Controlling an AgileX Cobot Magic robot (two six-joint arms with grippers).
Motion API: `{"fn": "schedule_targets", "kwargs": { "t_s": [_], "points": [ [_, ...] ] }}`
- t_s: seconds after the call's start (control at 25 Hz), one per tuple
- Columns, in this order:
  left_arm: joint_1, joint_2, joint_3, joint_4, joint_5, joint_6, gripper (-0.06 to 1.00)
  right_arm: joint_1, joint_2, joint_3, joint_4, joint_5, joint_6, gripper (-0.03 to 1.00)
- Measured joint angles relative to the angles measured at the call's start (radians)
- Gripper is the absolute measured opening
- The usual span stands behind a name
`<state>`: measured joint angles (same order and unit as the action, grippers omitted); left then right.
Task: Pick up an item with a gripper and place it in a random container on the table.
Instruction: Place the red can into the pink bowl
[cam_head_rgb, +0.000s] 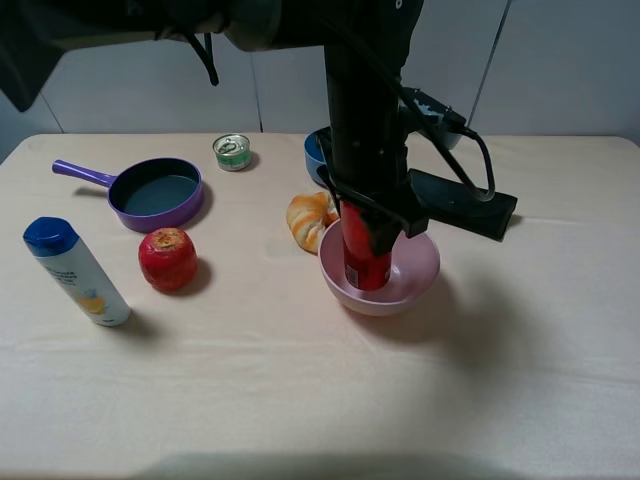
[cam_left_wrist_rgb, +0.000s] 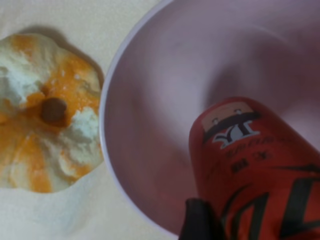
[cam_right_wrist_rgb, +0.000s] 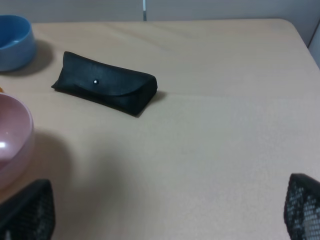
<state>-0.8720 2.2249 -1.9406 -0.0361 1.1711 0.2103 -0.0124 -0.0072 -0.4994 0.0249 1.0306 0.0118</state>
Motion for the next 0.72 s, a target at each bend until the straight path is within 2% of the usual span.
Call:
{"fn": "schedule_targets", "kwargs": {
  "t_s": [0.72],
  "points": [
    [0.0, 0.055, -0.003, 0.0, -0.105, 0.008, 0.59, 0.0, 0.0, 0.0, 0.0, 0.0, 0.0, 0.69]
  ]
}}
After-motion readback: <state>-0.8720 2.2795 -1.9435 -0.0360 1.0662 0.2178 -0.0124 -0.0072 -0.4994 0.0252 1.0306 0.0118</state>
